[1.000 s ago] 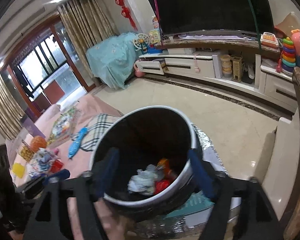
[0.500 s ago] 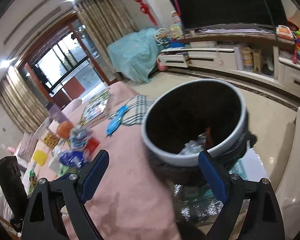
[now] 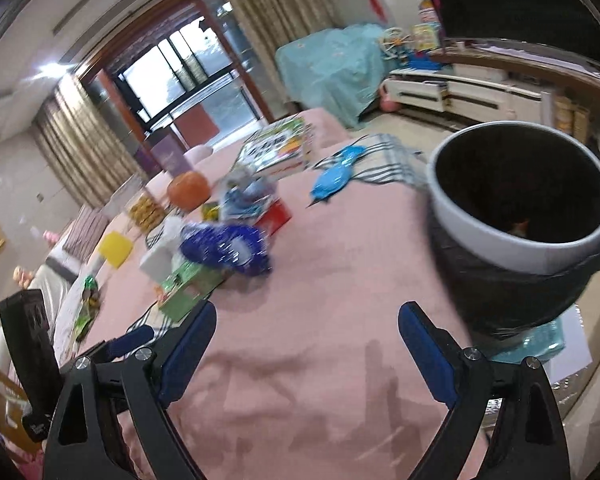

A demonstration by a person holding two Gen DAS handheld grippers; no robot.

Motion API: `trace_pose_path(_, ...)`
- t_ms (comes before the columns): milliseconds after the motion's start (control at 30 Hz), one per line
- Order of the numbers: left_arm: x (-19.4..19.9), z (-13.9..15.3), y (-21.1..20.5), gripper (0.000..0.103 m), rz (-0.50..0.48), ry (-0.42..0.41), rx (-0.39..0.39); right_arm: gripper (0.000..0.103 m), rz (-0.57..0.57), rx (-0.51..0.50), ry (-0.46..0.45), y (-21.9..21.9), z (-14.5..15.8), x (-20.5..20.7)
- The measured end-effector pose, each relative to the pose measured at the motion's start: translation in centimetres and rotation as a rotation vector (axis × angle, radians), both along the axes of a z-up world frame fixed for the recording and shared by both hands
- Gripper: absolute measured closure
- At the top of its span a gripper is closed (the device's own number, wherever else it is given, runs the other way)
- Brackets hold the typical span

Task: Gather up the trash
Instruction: 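Grasp the green milk carton with the left tool while the right tool grasps the blue plastic bag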

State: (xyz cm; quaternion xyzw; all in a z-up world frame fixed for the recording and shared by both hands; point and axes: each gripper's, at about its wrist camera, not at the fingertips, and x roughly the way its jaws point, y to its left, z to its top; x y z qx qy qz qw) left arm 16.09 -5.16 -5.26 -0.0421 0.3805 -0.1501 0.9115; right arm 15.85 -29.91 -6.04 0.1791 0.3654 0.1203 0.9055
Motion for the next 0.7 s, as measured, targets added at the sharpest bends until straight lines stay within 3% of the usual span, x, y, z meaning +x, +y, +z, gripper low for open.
trace_pose_path(367,0.9,-0.6,3.8,0.030,0.054,0.015,0.014,0.009,0.095,-0.007,0.012,3.3,-1.3,1.1)
trace_pose_path(700,4.4,-0.8,4.6,0.026,-0.053,0.028,0.034,0.009,0.181,0.000,-0.013,4.4,-1.3,4.3)
